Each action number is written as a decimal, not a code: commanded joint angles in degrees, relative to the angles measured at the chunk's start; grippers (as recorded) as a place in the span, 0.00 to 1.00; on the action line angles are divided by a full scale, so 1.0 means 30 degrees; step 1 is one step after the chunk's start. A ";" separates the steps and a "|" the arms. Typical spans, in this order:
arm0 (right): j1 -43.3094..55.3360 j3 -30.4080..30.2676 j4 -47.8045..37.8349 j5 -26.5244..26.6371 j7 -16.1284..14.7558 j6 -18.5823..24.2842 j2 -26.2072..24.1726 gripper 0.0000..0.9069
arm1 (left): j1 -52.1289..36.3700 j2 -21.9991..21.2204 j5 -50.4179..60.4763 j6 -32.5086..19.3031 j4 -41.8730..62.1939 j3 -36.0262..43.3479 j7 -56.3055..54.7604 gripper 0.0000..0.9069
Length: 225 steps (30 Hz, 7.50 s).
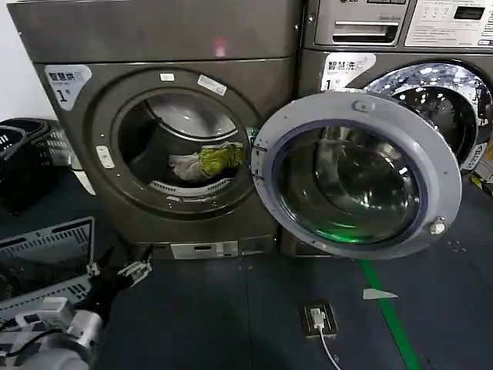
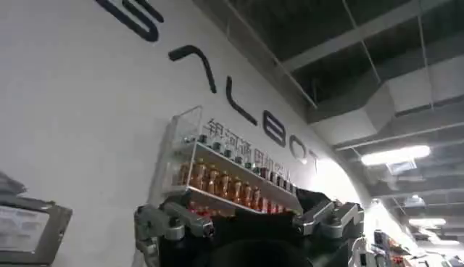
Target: Grasp the clothes from the dryer.
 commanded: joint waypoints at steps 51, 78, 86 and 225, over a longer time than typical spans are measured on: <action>0.0338 -0.0864 0.0997 -0.0054 -0.0768 0.0432 0.0279 1.00 | -0.0120 0.0089 -0.0054 0.0042 -0.0039 -0.0278 0.0072 1.00; -0.1170 0.1310 0.1456 -0.0664 0.0201 -0.0878 -0.0023 1.00 | -1.3036 0.1854 -0.0156 -0.3526 1.3539 0.5434 -0.1247 1.00; -0.1240 0.1430 0.1494 -0.0620 0.0088 -0.0803 0.0192 1.00 | -1.7185 0.1571 0.0040 -0.4491 1.9011 0.6802 -0.1035 1.00; 0.0299 -0.0390 0.0998 -0.1903 -0.0333 0.0664 0.0765 1.00 | -1.5810 -0.0493 0.4887 -1.5278 1.9253 0.6345 -0.4800 0.00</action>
